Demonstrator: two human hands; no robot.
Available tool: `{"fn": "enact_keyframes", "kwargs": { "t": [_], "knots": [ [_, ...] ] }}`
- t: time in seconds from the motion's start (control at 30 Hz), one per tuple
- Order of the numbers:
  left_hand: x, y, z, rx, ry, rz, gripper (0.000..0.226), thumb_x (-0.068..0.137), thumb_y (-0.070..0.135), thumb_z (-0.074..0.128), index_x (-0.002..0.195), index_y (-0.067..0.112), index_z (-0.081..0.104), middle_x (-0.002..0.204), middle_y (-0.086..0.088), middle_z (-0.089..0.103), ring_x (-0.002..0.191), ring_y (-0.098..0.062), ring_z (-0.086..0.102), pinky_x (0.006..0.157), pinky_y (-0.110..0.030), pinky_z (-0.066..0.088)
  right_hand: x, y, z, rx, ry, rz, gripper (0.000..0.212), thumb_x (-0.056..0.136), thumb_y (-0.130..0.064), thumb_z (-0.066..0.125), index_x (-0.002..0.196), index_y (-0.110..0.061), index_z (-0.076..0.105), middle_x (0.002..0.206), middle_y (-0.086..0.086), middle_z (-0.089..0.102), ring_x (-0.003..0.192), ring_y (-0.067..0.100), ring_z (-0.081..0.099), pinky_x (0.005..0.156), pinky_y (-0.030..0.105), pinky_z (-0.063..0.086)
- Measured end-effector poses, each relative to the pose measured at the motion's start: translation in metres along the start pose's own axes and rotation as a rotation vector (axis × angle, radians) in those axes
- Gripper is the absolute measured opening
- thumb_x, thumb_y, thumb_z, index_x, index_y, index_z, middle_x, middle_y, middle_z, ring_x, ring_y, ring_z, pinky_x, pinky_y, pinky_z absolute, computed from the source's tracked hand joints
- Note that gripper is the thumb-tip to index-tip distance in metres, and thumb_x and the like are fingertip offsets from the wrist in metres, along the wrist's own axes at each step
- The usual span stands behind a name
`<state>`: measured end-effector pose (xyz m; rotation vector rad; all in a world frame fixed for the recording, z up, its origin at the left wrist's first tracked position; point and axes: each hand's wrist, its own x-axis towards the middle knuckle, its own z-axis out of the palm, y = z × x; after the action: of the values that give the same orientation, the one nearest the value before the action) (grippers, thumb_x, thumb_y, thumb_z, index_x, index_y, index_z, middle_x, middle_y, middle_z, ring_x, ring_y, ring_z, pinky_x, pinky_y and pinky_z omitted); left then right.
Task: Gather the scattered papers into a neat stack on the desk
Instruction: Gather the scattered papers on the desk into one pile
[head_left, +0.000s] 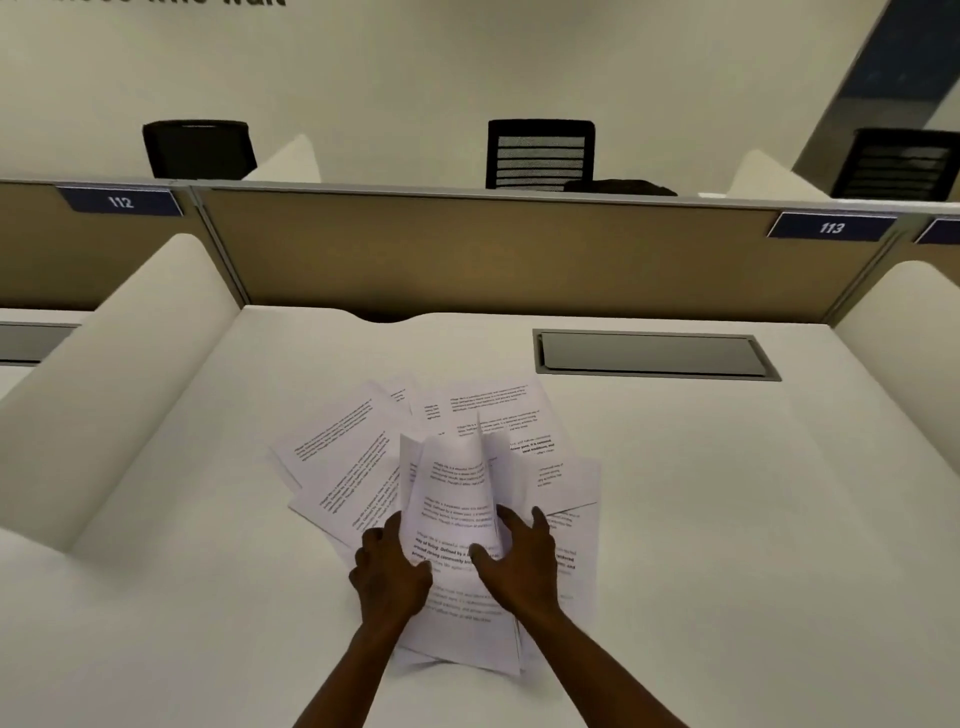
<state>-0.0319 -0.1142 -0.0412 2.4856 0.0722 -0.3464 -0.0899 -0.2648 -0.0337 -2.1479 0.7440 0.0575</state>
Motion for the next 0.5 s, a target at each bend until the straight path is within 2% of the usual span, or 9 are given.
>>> {"fn": "enact_keyframes", "kwargs": {
  "t": [0.13, 0.23, 0.3, 0.37, 0.47, 0.5],
  "knots": [
    [0.002, 0.006, -0.003, -0.176, 0.048, 0.001, 0.075, 0.078, 0.024, 0.080, 0.143, 0.017, 0.043, 0.133, -0.017, 0.049, 0.122, -0.035, 0.054, 0.103, -0.049, 0.048, -0.004, -0.005, -0.001, 0.089, 0.068, -0.091, 0.064, 0.083, -0.035, 0.071, 0.142, -0.026, 0.049, 0.146, 0.007, 0.050, 0.133, 0.024, 0.046, 0.111, 0.036, 0.039],
    [0.004, 0.007, -0.004, -0.177, 0.032, -0.018, 0.073, 0.077, 0.023, 0.082, 0.140, 0.017, 0.046, 0.131, -0.017, 0.050, 0.119, -0.036, 0.057, 0.100, -0.049, 0.051, -0.014, -0.011, 0.003, 0.027, 0.101, -0.249, 0.057, 0.086, -0.027, 0.067, 0.140, -0.022, 0.051, 0.137, 0.001, 0.059, 0.125, 0.018, 0.055, 0.108, 0.031, 0.047],
    [0.005, 0.005, -0.003, -0.204, 0.007, -0.016, 0.072, 0.076, 0.024, 0.082, 0.139, 0.016, 0.047, 0.131, -0.017, 0.054, 0.118, -0.036, 0.057, 0.100, -0.052, 0.051, -0.021, -0.014, 0.008, -0.065, 0.105, -0.360, 0.060, 0.087, -0.025, 0.062, 0.145, -0.026, 0.045, 0.135, -0.002, 0.060, 0.121, 0.016, 0.058, 0.105, 0.028, 0.049],
    [0.006, 0.003, -0.002, -0.218, -0.015, -0.015, 0.072, 0.076, 0.024, 0.081, 0.139, 0.016, 0.047, 0.131, -0.016, 0.057, 0.119, -0.036, 0.057, 0.102, -0.055, 0.051, -0.025, -0.016, 0.011, -0.142, 0.116, -0.414, 0.070, 0.088, -0.023, 0.060, 0.151, -0.032, 0.032, 0.129, -0.005, 0.064, 0.108, 0.015, 0.064, 0.095, 0.028, 0.055],
    [0.008, 0.000, -0.003, -0.118, -0.013, -0.043, 0.075, 0.077, 0.026, 0.078, 0.142, 0.018, 0.042, 0.134, -0.016, 0.053, 0.125, -0.037, 0.050, 0.107, -0.053, 0.045, -0.023, -0.012, 0.011, -0.121, 0.109, -0.324, 0.089, 0.087, -0.018, 0.061, 0.157, -0.035, 0.008, 0.124, -0.026, 0.057, 0.096, 0.009, 0.065, 0.083, 0.026, 0.059],
    [0.008, -0.001, -0.003, -0.082, -0.015, -0.052, 0.078, 0.078, 0.026, 0.078, 0.144, 0.019, 0.038, 0.136, -0.017, 0.050, 0.127, -0.038, 0.047, 0.108, -0.052, 0.042, -0.020, -0.009, 0.008, -0.084, 0.116, -0.261, 0.089, 0.088, -0.017, 0.061, 0.157, -0.033, 0.008, 0.123, -0.028, 0.053, 0.097, 0.008, 0.065, 0.083, 0.025, 0.058]
  ]
}}
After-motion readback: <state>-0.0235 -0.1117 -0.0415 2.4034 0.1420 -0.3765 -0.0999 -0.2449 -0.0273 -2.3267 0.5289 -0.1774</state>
